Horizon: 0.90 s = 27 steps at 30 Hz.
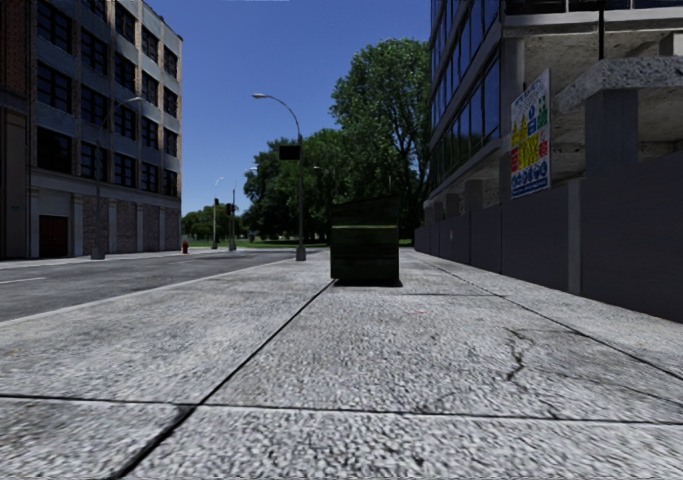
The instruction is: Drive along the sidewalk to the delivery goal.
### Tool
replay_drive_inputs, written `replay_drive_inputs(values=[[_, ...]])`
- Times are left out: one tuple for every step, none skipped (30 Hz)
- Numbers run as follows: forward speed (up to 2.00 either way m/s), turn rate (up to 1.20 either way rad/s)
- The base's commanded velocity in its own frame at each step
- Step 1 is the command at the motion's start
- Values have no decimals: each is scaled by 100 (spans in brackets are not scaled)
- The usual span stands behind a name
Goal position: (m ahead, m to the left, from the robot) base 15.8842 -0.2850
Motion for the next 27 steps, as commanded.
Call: replay_drive_inputs(values=[[200,49],[200,49],[200,49],[200,49],[200,49],[200,49],[200,49],[200,49],[200,49],[200,48],[200,36],[200,22],[200,22],[200,11],[200,6],[200,0],[200,0],[200,0],[200,0],[200,0],[200,0],[200,0],[200,0],[200,0],[200,0],[200,0],[200,0]])
